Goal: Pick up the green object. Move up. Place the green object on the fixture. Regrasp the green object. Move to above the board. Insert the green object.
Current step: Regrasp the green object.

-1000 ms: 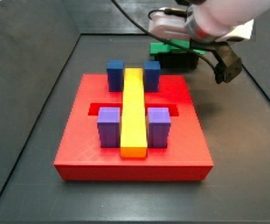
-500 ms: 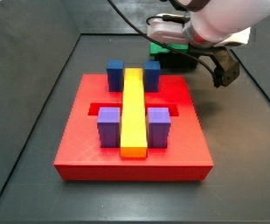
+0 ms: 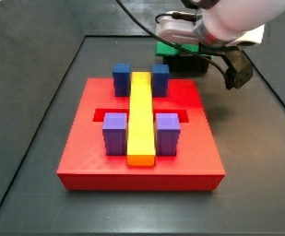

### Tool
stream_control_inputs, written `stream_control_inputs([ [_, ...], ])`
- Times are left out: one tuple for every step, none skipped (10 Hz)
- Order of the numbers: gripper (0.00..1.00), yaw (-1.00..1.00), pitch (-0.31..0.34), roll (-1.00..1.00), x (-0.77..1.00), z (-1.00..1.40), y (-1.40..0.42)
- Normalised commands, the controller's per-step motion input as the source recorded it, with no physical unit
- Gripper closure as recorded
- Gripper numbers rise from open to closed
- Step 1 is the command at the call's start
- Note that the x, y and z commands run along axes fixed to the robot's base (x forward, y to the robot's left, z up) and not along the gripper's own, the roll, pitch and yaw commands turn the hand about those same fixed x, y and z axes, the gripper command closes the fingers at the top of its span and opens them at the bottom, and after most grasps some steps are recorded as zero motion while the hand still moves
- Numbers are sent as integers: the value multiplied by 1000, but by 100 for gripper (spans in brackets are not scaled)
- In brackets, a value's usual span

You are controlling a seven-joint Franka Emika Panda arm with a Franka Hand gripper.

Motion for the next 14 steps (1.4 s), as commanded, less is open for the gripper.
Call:
stream_control_inputs([
  [100,0,0,0,0,0,0],
  [100,0,0,0,0,0,0],
  [100,0,0,0,0,0,0],
  [100,0,0,0,0,0,0],
  [100,0,0,0,0,0,0],
  [100,0,0,0,0,0,0],
  [100,0,0,0,0,0,0],
  [100,0,0,0,0,0,0],
  [100,0,0,0,0,0,0],
  [100,0,0,0,0,0,0],
  [100,0,0,0,0,0,0],
  [100,0,0,0,0,0,0],
  [100,0,0,0,0,0,0],
  [100,0,0,0,0,0,0],
])
